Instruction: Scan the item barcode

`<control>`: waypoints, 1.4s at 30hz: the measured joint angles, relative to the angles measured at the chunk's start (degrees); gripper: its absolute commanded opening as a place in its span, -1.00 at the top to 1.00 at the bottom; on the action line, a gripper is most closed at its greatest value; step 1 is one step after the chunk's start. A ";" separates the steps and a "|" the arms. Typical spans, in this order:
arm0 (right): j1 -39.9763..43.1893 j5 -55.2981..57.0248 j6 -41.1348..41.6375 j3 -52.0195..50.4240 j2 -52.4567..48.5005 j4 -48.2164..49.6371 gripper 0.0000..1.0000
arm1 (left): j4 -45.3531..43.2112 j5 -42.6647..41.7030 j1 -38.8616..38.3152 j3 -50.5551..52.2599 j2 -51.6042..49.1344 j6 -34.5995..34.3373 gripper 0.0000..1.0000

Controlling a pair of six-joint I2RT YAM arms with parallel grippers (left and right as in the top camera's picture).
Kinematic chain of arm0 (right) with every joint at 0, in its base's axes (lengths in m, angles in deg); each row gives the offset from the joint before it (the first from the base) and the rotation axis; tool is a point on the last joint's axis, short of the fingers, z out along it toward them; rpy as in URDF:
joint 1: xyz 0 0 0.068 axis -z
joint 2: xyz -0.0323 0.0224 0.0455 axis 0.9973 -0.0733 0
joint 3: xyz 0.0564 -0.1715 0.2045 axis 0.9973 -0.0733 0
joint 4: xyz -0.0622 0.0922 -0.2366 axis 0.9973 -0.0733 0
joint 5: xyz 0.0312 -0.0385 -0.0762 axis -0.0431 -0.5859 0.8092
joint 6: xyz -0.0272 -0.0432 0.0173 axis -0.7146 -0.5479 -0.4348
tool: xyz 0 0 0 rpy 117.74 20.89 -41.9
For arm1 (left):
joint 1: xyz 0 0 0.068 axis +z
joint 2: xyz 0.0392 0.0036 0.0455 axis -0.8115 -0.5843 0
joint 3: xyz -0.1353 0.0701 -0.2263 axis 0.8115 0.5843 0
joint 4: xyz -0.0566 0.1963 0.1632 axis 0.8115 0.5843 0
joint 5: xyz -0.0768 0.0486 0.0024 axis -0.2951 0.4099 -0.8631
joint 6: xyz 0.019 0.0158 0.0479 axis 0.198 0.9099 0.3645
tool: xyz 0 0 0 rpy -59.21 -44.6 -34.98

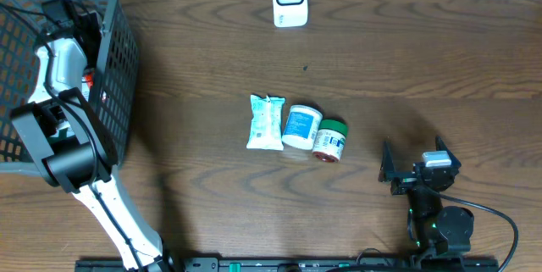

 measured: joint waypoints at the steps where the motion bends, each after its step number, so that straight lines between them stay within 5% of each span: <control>1: 0.00 0.02 0.00 0.00 0.00 -0.02 -0.99 | -0.09 0.04 -0.02 0.00 -0.02 0.09 -0.11; 5: 0.00 0.02 0.00 0.00 0.00 0.00 -0.99 | -0.70 0.17 -0.07 0.00 0.07 0.28 0.15; 22: 0.00 0.02 0.00 0.00 0.00 0.00 -0.98 | 0.59 3.52 -0.15 0.00 12.28 0.28 0.26; 35: 0.00 0.02 0.00 0.00 0.00 0.00 -0.98 | 7.21 17.46 -1.20 0.04 36.26 -3.37 0.32; 42: 0.00 0.02 0.00 0.00 0.00 0.00 -0.99 | 22.62 18.18 -13.31 -0.09 51.10 -8.92 0.31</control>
